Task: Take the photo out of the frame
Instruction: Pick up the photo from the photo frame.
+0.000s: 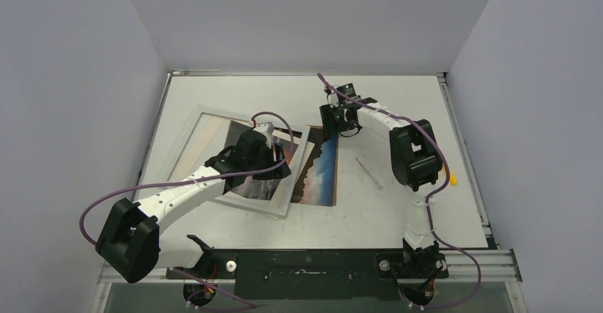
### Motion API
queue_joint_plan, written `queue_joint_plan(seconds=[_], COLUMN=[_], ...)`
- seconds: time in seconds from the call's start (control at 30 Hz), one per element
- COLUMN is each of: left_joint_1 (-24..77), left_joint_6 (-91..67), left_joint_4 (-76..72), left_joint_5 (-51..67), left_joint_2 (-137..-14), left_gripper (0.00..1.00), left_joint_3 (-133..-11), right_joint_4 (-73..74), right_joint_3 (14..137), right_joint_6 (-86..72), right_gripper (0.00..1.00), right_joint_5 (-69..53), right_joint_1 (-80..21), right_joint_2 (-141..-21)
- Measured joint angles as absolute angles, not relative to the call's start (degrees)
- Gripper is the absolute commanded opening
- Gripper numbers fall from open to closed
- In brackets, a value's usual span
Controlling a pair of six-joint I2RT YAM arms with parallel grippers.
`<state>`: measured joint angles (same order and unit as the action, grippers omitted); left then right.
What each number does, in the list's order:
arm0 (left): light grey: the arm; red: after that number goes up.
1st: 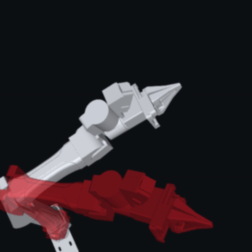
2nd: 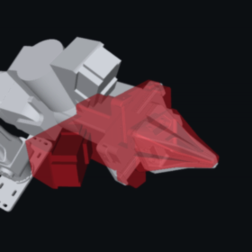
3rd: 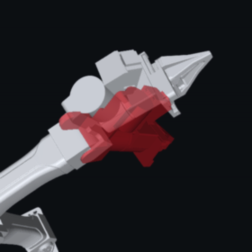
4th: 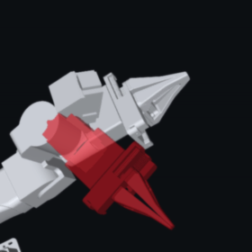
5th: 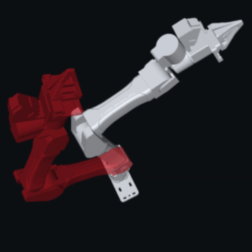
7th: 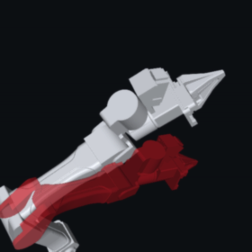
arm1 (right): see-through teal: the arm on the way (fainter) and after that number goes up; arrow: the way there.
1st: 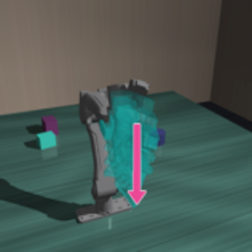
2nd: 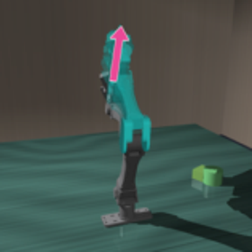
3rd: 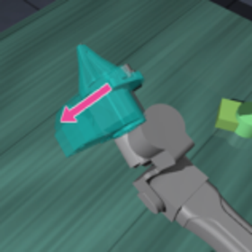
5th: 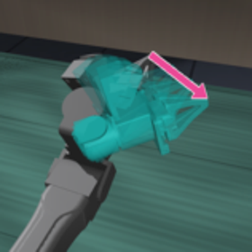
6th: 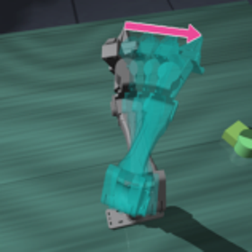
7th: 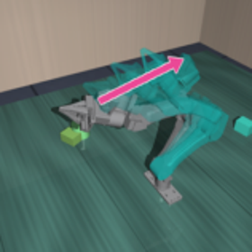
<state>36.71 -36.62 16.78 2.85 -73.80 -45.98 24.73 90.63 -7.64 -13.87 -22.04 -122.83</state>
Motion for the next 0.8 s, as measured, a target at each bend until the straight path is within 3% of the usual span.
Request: queue_joint_plan(seconds=[0.47,0.6,0.8], left_joint_1=[36.71,36.71,36.71], left_joint_6=[-36.62,-36.62,-36.6], left_joint_4=[16.78,16.8,16.78], left_joint_5=[2.85,2.85,2.85], left_joint_2=[-73.71,-73.71,-73.71], left_gripper=[0.59,0.59,0.59], left_joint_3=[-45.98,-45.98,-45.98], right_joint_4=[24.53,24.75,25.74], right_joint_3=[91.33,91.61,92.62], right_joint_6=[-8.21,-8.12,-7.81], right_gripper=[0.72,0.63,0.59], right_joint_5=[-14.46,-14.61,-15.53], right_joint_1=[-21.8,-21.78,-21.45], right_joint_2=[-123.46,-123.68,-124.31])
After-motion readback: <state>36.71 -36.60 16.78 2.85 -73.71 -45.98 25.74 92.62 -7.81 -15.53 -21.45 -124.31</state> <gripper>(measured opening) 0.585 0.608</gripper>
